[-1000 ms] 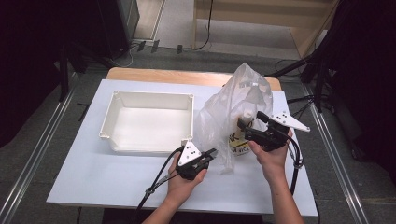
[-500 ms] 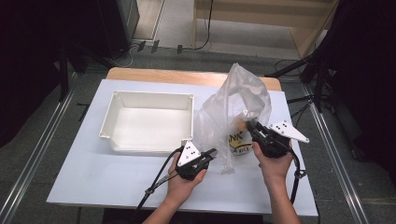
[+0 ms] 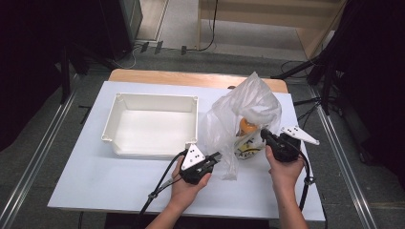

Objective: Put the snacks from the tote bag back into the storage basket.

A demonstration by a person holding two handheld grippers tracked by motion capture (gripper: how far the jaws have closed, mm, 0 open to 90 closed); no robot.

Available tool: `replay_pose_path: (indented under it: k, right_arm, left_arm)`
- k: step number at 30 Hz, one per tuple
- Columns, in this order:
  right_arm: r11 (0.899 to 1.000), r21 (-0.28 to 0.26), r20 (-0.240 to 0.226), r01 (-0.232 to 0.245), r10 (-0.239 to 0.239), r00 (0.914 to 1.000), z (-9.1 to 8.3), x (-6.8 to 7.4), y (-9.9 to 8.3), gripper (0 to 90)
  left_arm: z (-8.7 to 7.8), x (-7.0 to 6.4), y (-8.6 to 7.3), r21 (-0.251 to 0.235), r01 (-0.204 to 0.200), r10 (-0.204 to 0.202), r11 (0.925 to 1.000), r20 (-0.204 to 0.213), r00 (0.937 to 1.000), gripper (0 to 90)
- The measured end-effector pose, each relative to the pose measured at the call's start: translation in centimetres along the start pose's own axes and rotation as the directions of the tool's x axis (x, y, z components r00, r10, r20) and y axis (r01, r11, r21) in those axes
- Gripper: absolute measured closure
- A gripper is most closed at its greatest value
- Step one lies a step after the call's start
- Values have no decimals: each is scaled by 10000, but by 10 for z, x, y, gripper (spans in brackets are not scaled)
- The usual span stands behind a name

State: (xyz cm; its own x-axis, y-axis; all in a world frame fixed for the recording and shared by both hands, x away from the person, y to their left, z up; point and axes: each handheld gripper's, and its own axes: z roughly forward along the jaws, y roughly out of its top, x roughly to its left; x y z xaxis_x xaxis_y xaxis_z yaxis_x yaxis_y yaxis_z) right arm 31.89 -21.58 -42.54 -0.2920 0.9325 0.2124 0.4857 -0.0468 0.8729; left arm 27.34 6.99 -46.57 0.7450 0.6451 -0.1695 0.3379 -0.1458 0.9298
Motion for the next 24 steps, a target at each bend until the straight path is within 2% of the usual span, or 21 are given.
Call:
replay_pose_path:
  k: [2,3,4,7,8,11,12,13,14,15,18,20,22,24]
  right_arm:
    - [9993,330,124,-194,190,9997,7,-4,-5,900]
    - [9993,330,124,-194,190,9997,7,-4,-5,900]
    - [9978,594,258,-303,288,9993,13,-8,-11,900]
    - [9960,829,383,-345,314,9988,18,-13,-16,900]
    - [9931,1091,536,-430,373,9979,23,-16,-20,900]
    - [9863,1605,817,-381,252,9963,31,-21,-26,900]
    - [9863,1605,817,-381,252,9963,31,-21,-26,900]
    - [9781,2053,1124,-347,117,9936,37,-25,-33,900]
    - [9727,2308,1121,-249,-11,9937,40,-27,-36,900]
    - [9713,2339,1141,-432,166,9933,42,-26,-37,900]
    - [9753,2190,1010,-287,67,9949,40,-25,-36,900]
    - [9806,1921,1030,-394,197,9945,39,-25,-36,788]
    - [9905,1281,988,-493,367,9944,32,-25,-35,586]
    - [9928,1006,891,-647,558,9945,25,-23,-33,443]
  left_arm:
    - [0,0,0,16,-11,11,10000,-10,10000,883]
    - [0,0,0,16,-11,11,10000,-10,10000,886]
    - [0,0,0,20,-14,14,10000,-17,10000,888]
    - [0,0,0,53,-28,29,10000,-52,10000,894]
    - [0,0,0,45,-11,11,10000,-50,10000,896]
    - [0,0,0,76,-21,22,10000,-72,10000,900]
    - [0,0,0,76,-21,22,10000,-72,10000,900]
    - [1,0,0,75,-28,28,10000,-58,10000,900]
    - [1,0,0,78,-34,34,10000,-56,10000,900]
    - [1,0,0,78,-33,34,10000,-55,10000,900]
    - [1,0,0,86,-24,25,10000,-54,10000,900]
    - [1,0,0,90,-28,29,10000,-42,10000,900]
    - [1,0,0,83,-17,17,10000,-19,10000,900]
    - [1,0,0,77,4,-4,10000,-7,10000,900]
